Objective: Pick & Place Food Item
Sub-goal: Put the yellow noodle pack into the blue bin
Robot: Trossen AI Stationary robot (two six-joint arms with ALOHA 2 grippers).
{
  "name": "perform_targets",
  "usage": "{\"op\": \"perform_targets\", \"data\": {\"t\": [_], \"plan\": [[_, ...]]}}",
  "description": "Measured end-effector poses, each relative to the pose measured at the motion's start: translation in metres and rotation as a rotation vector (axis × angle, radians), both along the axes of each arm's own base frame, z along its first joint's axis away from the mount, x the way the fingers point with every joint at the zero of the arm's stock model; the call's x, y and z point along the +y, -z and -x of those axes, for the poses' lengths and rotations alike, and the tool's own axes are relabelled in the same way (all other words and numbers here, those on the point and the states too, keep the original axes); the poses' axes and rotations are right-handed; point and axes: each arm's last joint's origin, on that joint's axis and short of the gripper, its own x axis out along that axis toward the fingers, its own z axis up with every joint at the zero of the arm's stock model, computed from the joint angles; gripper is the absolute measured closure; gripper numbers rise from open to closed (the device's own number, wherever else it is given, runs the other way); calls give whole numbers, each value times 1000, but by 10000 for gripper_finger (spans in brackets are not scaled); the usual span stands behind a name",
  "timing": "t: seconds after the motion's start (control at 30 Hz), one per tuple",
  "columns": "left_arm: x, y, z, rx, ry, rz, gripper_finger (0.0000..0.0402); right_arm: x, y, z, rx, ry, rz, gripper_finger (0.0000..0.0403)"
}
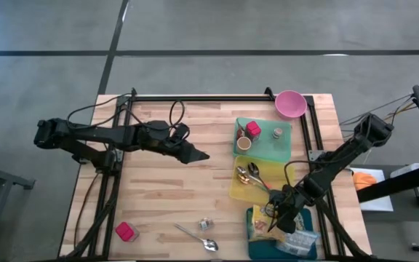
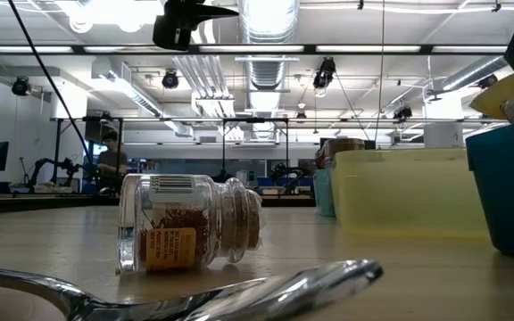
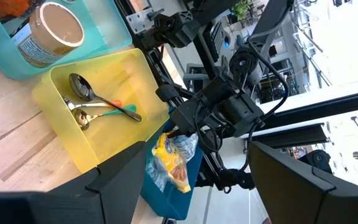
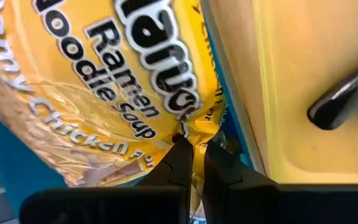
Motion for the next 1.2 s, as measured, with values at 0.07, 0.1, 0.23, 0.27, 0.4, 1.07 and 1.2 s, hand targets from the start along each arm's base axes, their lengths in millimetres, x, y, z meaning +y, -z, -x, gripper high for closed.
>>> {"op": "perform_targets", "data": {"t": [0.07,0.1,0.23,0.27,0.4,1.07,1.2], "plan": [[0,0,0,0,-1,0,115,-1,-2,0,-11,5,-3,390],[0,0,0,0,-1,0,115,-1,-3,0,-20,7,-5,390],[0,0,0,0,1,0,115,-2,-10,1,-48,9,-28,390],[0,0,0,0,2,1,115,-3,-12,2,-56,9,-35,390],[0,0,0,0,6,2,115,-3,-20,2,-75,21,-68,390],[-1,0,0,7,22,11,115,-1,-26,1,-75,74,-134,315],[-1,1,1,17,23,10,115,-1,-26,1,-65,90,-142,239]]}}
